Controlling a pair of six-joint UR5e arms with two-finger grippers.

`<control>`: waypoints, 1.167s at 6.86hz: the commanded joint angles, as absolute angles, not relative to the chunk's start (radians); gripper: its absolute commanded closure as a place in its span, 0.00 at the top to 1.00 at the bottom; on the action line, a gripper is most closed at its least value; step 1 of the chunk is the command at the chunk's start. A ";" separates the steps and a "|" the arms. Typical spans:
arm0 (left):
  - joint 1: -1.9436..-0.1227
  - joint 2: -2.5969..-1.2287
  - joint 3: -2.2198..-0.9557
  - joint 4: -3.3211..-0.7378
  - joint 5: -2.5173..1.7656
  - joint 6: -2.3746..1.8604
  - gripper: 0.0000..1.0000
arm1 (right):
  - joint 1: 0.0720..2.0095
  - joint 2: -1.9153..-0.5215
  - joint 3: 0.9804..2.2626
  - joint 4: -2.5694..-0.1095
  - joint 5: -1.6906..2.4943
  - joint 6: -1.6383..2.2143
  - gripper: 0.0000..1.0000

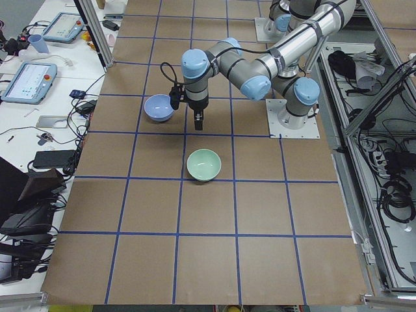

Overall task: Stack green bowl on blue bowl
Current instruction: 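Lower the left gripper onto the rim of the pale green bowl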

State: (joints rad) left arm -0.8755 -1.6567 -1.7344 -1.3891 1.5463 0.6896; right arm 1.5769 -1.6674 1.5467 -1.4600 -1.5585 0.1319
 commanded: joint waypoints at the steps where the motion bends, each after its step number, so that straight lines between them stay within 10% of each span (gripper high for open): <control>1: -0.789 -1.727 -1.746 -1.301 1.548 0.808 1.00 | 1.577 -1.667 1.546 -1.460 -1.559 0.132 1.00; 8: -0.634 -2.022 -1.744 -0.990 1.493 1.045 1.00 | 1.577 -1.667 1.546 -1.459 -1.559 0.132 1.00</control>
